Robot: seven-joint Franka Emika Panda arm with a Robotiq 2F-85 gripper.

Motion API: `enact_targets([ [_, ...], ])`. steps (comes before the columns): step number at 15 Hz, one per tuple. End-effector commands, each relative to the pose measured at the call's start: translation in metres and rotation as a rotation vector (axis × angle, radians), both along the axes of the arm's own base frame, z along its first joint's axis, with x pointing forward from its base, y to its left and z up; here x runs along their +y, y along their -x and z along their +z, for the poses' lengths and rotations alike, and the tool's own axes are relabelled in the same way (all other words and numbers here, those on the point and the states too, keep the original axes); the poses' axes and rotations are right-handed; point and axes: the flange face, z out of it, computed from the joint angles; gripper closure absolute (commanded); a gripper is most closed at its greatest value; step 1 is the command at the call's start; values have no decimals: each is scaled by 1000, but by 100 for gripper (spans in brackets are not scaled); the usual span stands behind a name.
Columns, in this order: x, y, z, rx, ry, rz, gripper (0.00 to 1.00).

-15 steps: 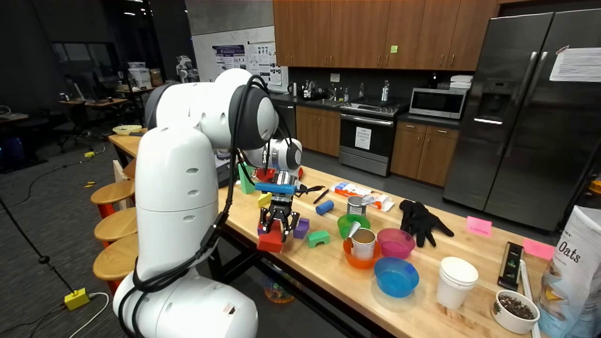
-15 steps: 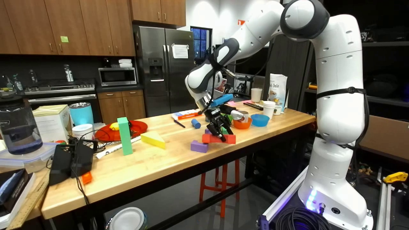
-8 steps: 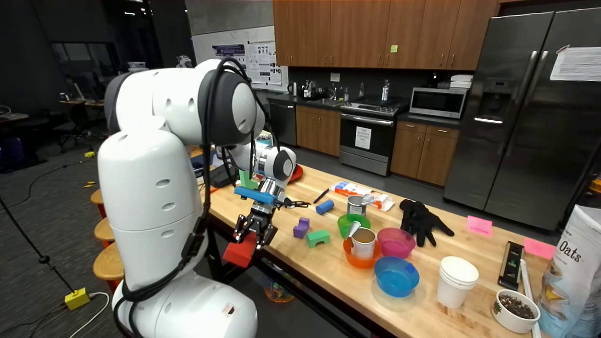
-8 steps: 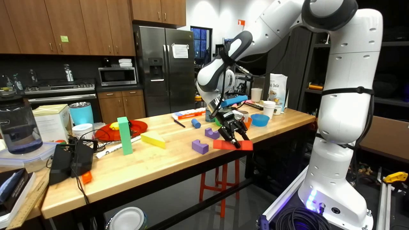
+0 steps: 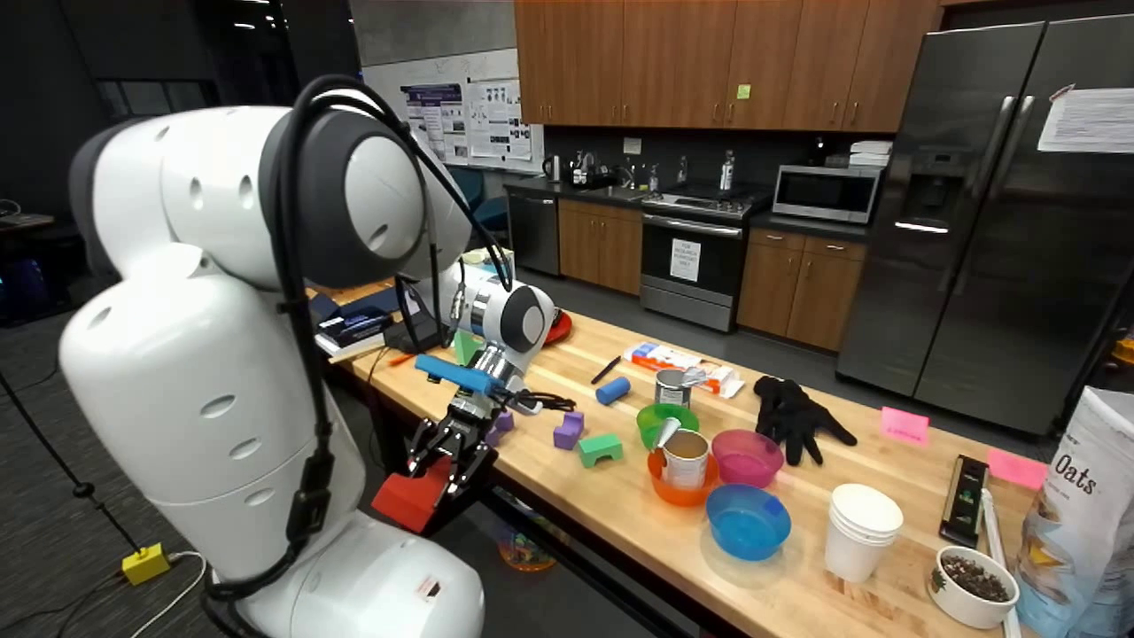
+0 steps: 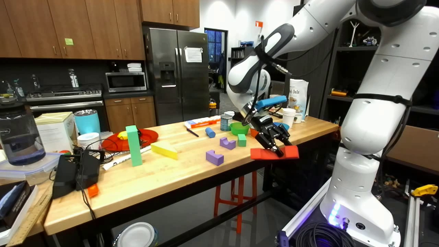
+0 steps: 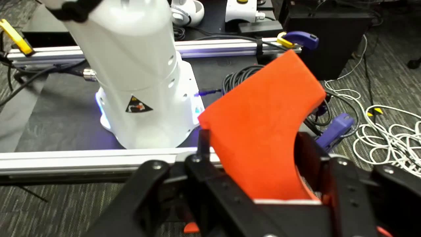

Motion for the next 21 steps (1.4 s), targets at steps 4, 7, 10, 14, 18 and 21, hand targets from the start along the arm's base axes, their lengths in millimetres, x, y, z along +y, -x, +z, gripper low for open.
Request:
enact_targets([
  [4,-29,55,28,19,3,-151,61],
  [7,-39,65,39,16,13,-181,61],
  [10,-42,42,49,-80,-37,-61,61],
  [14,-38,0,55,-206,-73,147,61],
  [18,-34,-24,70,-319,-87,348,61],
  [21,-34,-30,80,-349,-84,423,61],
])
